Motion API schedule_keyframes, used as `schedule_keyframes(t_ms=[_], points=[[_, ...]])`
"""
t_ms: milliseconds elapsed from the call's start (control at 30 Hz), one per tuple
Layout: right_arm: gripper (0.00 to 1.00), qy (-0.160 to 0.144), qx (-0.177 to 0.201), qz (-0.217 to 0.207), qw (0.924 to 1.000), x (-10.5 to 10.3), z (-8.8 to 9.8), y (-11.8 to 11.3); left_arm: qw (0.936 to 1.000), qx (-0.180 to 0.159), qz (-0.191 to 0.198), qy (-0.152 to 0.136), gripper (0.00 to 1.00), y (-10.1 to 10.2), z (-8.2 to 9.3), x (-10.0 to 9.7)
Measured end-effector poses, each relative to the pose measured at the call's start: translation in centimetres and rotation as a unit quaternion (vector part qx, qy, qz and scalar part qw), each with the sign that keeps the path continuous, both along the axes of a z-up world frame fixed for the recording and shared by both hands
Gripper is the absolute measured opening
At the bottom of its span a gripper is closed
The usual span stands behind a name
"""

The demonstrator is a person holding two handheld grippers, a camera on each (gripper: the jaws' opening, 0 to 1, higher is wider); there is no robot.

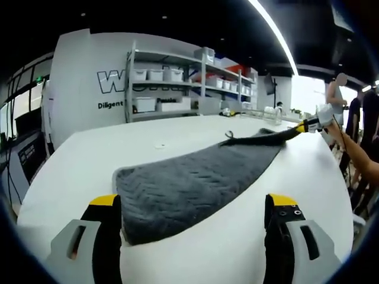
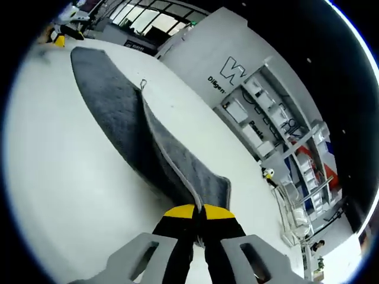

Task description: Open the folded towel by lifting each exposed corner and separating the folded layers until the towel lies flat within the target outline without major curled edges

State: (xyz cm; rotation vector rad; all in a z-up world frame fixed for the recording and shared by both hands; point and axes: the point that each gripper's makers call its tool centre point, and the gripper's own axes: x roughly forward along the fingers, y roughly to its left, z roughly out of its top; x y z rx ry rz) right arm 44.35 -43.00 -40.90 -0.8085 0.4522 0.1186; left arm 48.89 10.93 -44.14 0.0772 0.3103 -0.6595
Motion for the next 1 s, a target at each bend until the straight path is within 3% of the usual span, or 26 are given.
schedule_keyframes(t_ms=[333,700,933,1000], points=[[0.00,0.014,0.025,0.006,0.9996,-3.1,-1.3,-1.3,1.0000,0.000,0.004,0.000,0.99,0.3,0.0,0.3],[0.00,0.083,0.043,-0.030,0.9952,-3.3,-6.1,-4.4,0.9999,-0.004,0.009,-0.003,0.98,0.6,0.4,0.7],[0.01,0.103,0.076,-0.036,0.9911,-3.4,-7.3,-4.4,0.9999,-0.003,0.009,-0.004,0.98,0.7,0.4,0.9],[0.06,0.107,0.093,-0.037,0.9892,-3.5,-7.6,-4.3,0.9999,-0.002,0.011,-0.002,0.98,0.7,0.4,0.9]])
